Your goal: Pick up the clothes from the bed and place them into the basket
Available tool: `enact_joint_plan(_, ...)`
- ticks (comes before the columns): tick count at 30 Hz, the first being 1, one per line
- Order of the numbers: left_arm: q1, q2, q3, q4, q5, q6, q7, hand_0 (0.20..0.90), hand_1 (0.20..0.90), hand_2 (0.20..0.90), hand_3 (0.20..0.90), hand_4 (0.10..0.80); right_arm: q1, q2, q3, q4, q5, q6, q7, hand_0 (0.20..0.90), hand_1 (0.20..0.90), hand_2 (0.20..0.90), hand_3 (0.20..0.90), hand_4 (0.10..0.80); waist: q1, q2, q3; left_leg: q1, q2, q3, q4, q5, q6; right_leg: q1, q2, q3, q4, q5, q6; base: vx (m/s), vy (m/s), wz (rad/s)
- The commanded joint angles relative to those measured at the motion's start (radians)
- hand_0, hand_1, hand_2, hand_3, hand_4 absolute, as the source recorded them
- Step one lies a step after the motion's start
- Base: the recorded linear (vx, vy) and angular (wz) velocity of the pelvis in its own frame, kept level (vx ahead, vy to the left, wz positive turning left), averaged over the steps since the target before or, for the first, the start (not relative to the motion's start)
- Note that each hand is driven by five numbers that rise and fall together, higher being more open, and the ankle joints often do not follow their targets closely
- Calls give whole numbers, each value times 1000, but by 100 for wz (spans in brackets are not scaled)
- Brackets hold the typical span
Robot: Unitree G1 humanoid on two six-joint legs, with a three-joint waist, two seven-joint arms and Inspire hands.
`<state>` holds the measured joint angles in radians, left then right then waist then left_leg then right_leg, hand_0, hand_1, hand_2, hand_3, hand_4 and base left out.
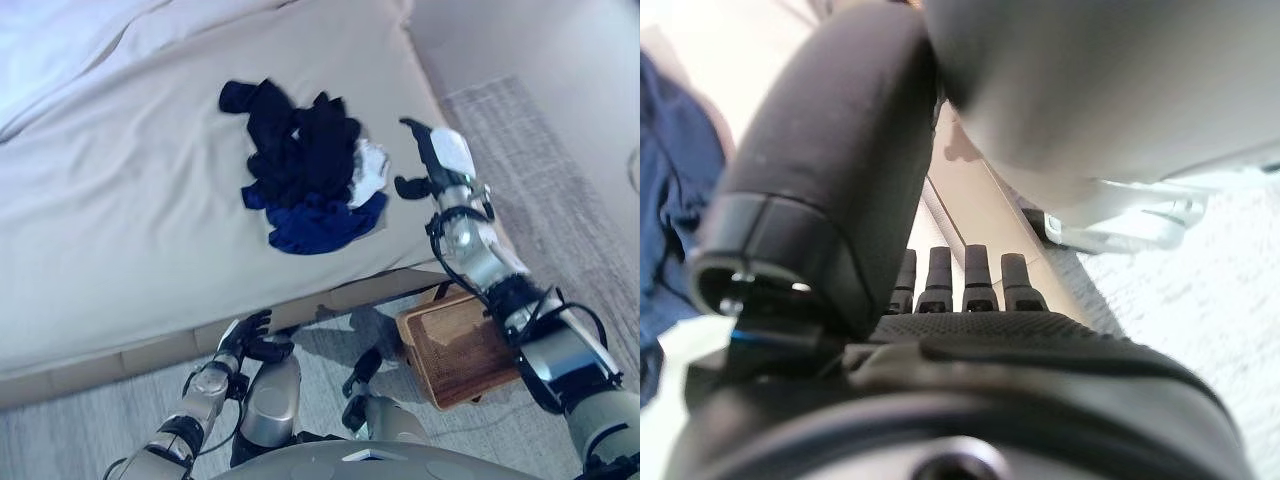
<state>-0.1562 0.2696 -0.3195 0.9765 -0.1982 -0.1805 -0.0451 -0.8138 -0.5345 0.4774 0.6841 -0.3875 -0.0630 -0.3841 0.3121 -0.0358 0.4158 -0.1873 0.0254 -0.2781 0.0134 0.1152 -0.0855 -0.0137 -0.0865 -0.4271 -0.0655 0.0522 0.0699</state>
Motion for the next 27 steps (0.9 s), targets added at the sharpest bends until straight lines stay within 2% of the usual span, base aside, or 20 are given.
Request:
enact_joint_plan(1,41,98,-54,39,6,23,32,900,900,900,900,800,-189,-47,44,-59,-6,7,-46,900,900,900,900,800,51,-53,20,-34,-67,62,56,-90,95,-67,-78,83,216,-45,15,-28,17,41)
enact_joint_plan(8,8,124,-35,-2,-48,18,33,900,900,900,900,800,-366,-13,125,132,101,102,102,900,900,900,900,800,122,-62,73,-120,-71,29,69,-74,81,-131,-94,36,250,-50,25,-13,51,26)
enact_joint_plan(11,-6,136,-33,-8,-65,8,30,900,900,900,900,800,-415,21,134,283,126,177,198,900,900,900,900,800,149,-63,97,-149,-69,15,73,-63,78,-160,-98,19,272,-52,26,-3,25,25)
enact_joint_plan(13,-13,142,-31,-14,-74,0,21,900,900,900,900,800,-444,39,151,388,107,258,297,900,900,900,900,800,164,-63,104,-172,-66,9,69,-54,76,-185,-97,10,281,-56,25,-14,18,20)
enact_joint_plan(16,-8,142,-34,-36,-85,-10,17,900,900,900,900,800,-468,57,172,470,120,338,386,900,900,900,900,800,179,-65,104,-202,-59,-5,61,-44,75,-218,-96,-6,290,-56,26,24,1,13)
enact_joint_plan(17,-4,141,-32,-37,-84,-14,15,900,900,900,900,800,-472,62,176,481,122,349,403,900,900,900,900,800,181,-68,104,-190,-54,-6,55,-68,72,-215,-92,4,301,-83,33,71,-28,6)
enact_joint_plan(19,1,142,-35,-45,-88,-19,12,900,900,900,900,800,-492,71,180,518,144,403,452,900,900,900,900,800,188,-66,104,-203,-52,-12,53,-64,70,-233,-92,-1,307,-83,32,29,-13,6)
enact_joint_plan(20,5,143,-34,-57,-85,-13,11,900,900,900,900,800,-506,72,182,537,145,419,476,832,832,832,820,720,193,-65,104,-215,-50,-16,55,-63,69,-245,-92,-5,311,-84,33,-13,-1,8)
enact_joint_plan(21,10,146,-34,-66,-83,-8,10,900,900,900,900,800,-519,67,194,542,155,410,444,364,364,364,274,174,195,-66,104,-219,-47,-17,51,-60,67,-249,-89,-5,308,-83,35,-14,-5,6)
enact_joint_plan(22,14,147,-34,-75,-80,-3,11,900,900,900,900,800,-530,63,201,540,167,390,384,300,300,300,200,100,196,-66,104,-220,-46,-18,47,-59,67,-250,-85,-5,304,-81,36,0,0,0)
enact_joint_plan(23,16,147,-35,-78,-81,-2,12,900,900,900,900,800,-541,58,204,533,188,353,313,300,300,300,200,100,195,-66,104,-219,-45,-20,44,-59,66,-250,-83,-4,300,-79,37,0,0,0)
enact_joint_plan(26,30,144,-37,-75,-84,-9,28,900,900,900,900,800,-578,49,172,440,217,189,0,300,300,300,200,100,183,-73,104,-201,-41,-14,41,-67,64,-243,-77,5,299,-76,41,-5,2,-1)
enact_joint_plan(27,35,140,-35,-73,-79,-9,37,900,900,900,900,800,-579,42,156,393,225,149,-64,300,300,300,200,100,178,-77,104,-192,-40,-11,40,-73,63,-238,-75,10,297,-76,42,-20,5,-7)
